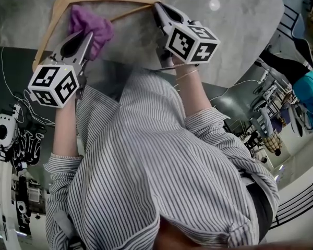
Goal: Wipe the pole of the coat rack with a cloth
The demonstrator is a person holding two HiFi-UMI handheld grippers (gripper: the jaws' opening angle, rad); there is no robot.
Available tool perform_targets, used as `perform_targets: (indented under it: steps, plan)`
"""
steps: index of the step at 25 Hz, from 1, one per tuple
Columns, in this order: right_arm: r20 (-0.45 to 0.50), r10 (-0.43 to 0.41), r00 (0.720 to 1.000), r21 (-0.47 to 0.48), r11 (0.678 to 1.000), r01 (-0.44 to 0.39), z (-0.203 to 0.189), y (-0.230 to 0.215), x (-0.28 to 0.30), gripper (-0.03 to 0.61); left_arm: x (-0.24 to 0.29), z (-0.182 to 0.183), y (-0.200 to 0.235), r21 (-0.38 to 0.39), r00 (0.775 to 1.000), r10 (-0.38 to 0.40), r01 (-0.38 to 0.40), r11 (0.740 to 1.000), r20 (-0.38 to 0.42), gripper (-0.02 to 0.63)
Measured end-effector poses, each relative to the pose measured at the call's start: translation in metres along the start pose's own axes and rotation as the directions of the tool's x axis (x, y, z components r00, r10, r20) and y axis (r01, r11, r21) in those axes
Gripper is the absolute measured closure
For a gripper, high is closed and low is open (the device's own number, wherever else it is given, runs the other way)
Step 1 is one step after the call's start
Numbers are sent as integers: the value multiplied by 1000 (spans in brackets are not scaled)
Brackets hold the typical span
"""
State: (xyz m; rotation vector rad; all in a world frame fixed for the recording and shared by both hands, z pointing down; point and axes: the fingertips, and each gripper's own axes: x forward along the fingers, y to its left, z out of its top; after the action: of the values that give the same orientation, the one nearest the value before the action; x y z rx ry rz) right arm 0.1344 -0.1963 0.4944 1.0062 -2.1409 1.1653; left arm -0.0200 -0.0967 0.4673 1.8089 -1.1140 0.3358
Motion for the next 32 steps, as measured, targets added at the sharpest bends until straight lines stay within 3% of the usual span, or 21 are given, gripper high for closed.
perform_targets:
  steps: [16,32]
  plan:
    - [-12,26,1000,33,999,-26,1,-1,-2,565,45,17,-41,89,993,-96,102,991,-70,563]
    - [1,25,1000,49,998,-25,3,0,-1,565,67,25,-65,130,974,-172,191,973,-147,563]
